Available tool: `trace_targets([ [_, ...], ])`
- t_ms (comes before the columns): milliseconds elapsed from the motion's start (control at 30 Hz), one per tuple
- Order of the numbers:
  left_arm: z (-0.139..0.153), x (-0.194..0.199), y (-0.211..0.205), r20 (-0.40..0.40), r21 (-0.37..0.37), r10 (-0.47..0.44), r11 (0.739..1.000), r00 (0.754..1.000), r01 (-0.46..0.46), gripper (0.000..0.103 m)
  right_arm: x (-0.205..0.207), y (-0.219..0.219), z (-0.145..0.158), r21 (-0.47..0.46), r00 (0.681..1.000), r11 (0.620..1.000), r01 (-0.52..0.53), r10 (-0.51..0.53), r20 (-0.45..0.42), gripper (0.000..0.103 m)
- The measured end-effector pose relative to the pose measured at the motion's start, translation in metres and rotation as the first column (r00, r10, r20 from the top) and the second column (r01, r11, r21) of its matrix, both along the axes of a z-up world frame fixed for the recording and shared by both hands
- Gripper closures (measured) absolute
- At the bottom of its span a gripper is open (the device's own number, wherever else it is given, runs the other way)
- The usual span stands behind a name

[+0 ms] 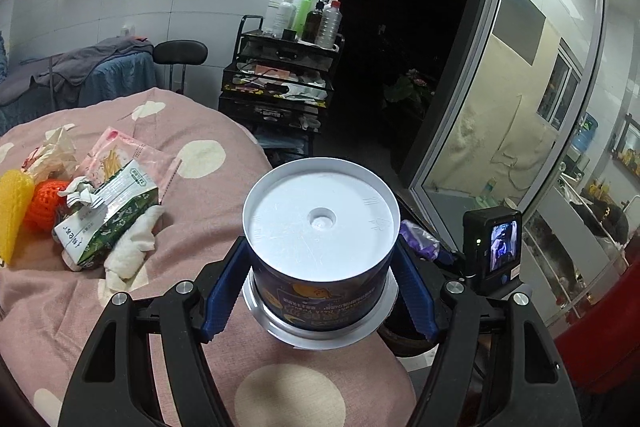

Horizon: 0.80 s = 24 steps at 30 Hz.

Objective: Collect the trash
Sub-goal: 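Carry the purple tissue pack to the bin and release it with right gripper, then carry the blue paper cup over the bin and open the left gripper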

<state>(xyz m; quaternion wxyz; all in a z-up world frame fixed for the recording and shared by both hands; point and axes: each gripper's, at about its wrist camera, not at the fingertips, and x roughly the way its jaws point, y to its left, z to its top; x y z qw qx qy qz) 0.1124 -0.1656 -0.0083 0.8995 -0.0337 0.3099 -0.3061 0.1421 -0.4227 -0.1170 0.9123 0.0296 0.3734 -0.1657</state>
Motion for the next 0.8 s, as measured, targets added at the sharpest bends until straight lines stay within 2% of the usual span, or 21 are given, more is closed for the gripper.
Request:
trace_targets([
  [33,0.0,0.001,-0.002,-0.002,0.001,-0.004,1.0,1.0,0.004,0.033,0.0,0.0,-0.002,0.01,1.0,1.0,0.0,0.0,0.001,0.05],
  [100,0.0,0.002,-0.006,-0.007,0.004,-0.013,1.0,1.0,0.013,0.033,-0.003,-0.001,-0.004,0.044,1.0,0.999,-0.001,0.0,0.013,0.035],
  [167,-0.001,0.004,-0.01,-0.013,0.004,-0.021,1.0,1.0,0.022,0.033,-0.004,0.0,-0.003,0.072,1.0,0.997,0.005,-0.007,0.024,0.028],
  [300,0.0,0.007,-0.021,-0.023,0.004,-0.046,0.999,0.999,0.046,0.033,-0.011,-0.004,0.003,0.106,0.998,0.994,0.04,-0.045,0.052,0.023],
  [467,0.0,0.008,-0.046,-0.025,0.041,-0.097,0.994,0.995,0.098,0.033,-0.026,-0.026,0.021,0.173,0.982,0.976,0.132,-0.153,0.115,0.017],
  [667,-0.013,0.015,-0.078,-0.072,0.079,-0.154,0.984,0.985,0.16,0.033,-0.044,-0.047,0.039,0.193,0.951,0.957,0.217,-0.252,0.177,0.013],
  [800,-0.022,0.019,-0.095,-0.101,0.116,-0.18,0.975,0.978,0.191,0.033,-0.049,-0.06,0.047,0.195,0.938,0.947,0.253,-0.29,0.189,0.012],
])
